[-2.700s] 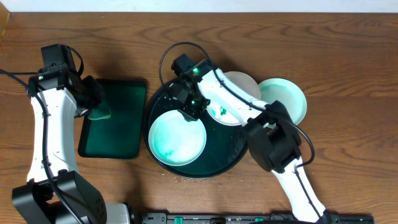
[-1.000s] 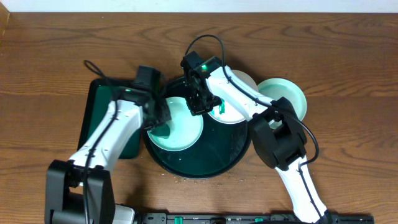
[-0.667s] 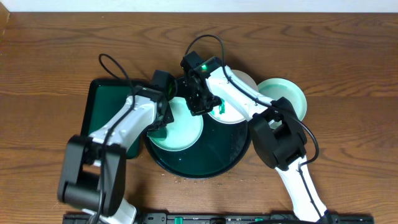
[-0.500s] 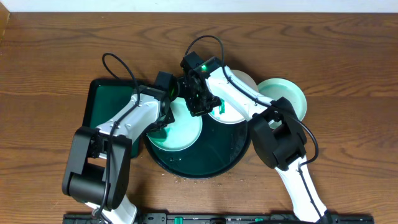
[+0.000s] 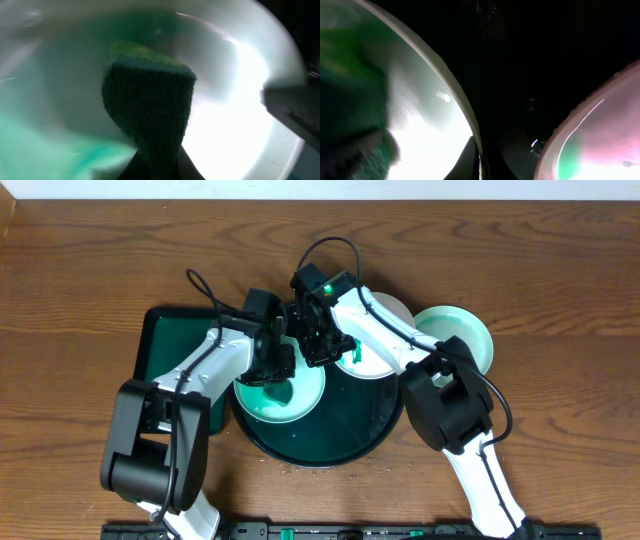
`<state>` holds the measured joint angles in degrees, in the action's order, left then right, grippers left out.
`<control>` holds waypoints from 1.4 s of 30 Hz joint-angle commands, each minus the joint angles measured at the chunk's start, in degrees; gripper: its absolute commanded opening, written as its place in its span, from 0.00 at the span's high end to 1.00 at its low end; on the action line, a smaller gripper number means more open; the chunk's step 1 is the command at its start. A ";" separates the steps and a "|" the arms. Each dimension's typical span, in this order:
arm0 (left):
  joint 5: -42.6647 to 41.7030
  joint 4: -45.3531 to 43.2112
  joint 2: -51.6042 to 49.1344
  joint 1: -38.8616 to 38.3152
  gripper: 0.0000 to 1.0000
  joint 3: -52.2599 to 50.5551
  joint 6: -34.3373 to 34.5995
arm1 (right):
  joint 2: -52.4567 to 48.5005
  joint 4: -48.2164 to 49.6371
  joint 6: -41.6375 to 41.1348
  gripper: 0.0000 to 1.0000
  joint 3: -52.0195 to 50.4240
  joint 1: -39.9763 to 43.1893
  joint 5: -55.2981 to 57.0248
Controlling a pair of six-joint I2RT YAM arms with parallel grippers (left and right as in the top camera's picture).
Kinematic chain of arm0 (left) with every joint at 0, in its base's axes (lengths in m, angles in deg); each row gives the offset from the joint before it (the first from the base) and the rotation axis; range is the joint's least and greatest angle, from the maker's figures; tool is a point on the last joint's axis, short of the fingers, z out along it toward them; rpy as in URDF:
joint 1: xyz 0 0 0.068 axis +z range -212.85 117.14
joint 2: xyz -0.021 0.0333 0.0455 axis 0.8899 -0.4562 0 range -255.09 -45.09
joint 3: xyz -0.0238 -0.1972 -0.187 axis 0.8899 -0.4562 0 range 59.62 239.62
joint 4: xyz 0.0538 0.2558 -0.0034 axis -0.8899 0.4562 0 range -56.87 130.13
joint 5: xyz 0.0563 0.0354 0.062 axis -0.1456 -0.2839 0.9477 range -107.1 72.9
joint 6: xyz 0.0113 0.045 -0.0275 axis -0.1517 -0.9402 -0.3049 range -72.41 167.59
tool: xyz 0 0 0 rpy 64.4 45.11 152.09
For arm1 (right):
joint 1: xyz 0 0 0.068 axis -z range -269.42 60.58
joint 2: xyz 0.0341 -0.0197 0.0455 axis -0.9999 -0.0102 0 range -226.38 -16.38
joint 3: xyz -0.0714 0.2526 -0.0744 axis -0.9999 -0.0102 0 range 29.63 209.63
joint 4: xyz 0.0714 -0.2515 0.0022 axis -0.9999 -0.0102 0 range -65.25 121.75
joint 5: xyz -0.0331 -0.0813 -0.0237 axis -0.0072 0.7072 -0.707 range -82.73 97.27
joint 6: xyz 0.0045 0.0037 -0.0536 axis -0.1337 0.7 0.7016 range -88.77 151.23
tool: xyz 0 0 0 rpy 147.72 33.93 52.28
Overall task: Clean dirty plates on tray and stack at the side
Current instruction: 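Scrub the plate again with the sponge in the left gripper, then return the sponge to the basin and lift the plate with the right gripper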
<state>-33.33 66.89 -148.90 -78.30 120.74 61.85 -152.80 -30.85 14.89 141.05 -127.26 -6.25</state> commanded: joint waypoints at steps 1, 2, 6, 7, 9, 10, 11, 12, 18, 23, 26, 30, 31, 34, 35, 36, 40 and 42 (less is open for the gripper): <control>-4.68 0.00 -1.20 -0.46 0.93 1.16 -1.90 | -1.53 0.11 0.15 0.99 -1.66 -0.94 -0.48; -1.86 0.42 -1.20 -0.26 0.93 1.16 0.81 | -1.53 0.09 0.15 0.99 -1.66 -0.94 -0.48; 13.35 4.66 -1.20 0.00 0.93 1.16 14.38 | -1.53 0.09 0.74 0.99 -1.66 -0.94 -0.48; 15.82 5.88 -1.20 -0.07 0.93 1.16 17.07 | -1.53 0.09 0.74 0.99 -1.66 -0.94 -0.48; 20.35 8.24 -1.20 -0.17 0.93 1.16 21.09 | -1.53 0.09 0.74 0.99 -1.66 -1.01 -0.48; 21.05 8.72 -1.20 -0.17 0.93 1.16 21.70 | -1.53 0.09 0.74 0.99 -1.66 -1.05 -0.48; 21.00 9.33 -1.20 -0.17 0.93 1.16 21.59 | -1.53 0.09 0.79 0.99 -1.66 -1.16 -0.48; 21.03 9.81 -1.20 -0.17 0.93 1.16 21.53 | -1.53 0.09 0.96 0.99 -1.66 -1.25 -0.48; 31.08 9.44 -1.20 -0.17 0.93 1.16 21.62 | -1.53 0.04 1.20 0.99 -1.68 -1.31 -0.48; 29.99 5.14 -1.20 -0.50 0.93 1.14 16.11 | -1.53 0.04 1.25 0.99 -1.68 -1.31 -0.48; 15.89 4.46 -1.29 -1.68 0.93 0.81 9.60 | -1.53 0.02 1.42 0.99 -1.73 -1.31 -0.48; -4.55 3.21 -1.33 -3.67 0.93 0.48 -2.12 | -1.53 0.07 1.42 0.99 -1.75 -1.31 -0.48; -5.44 3.17 -1.31 -3.93 0.93 0.50 -2.49 | -1.53 0.07 1.42 0.99 -1.75 -1.31 -0.48; -4.70 1.77 -1.25 -2.73 0.93 1.44 -2.29 | -1.53 0.02 1.51 0.99 -1.75 -1.31 -0.50; -3.34 2.34 -1.16 -1.90 0.93 2.25 -1.29 | -1.53 0.02 1.68 0.99 -1.75 -1.31 -0.48; -0.52 3.69 -0.92 -0.61 0.93 3.52 -0.04 | -1.53 0.02 1.84 0.99 -1.75 -1.31 -0.48; 6.91 11.08 1.99 7.08 0.93 11.04 1.03 | -1.53 0.00 1.84 0.99 -1.75 -1.31 -0.50; 6.86 13.16 4.63 11.13 0.93 14.45 1.03 | -1.53 -0.13 1.81 0.99 -1.75 -1.31 -0.50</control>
<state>-29.61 78.08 -148.88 -73.10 128.72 62.62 -152.80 -31.07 15.55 140.92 -127.26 -6.38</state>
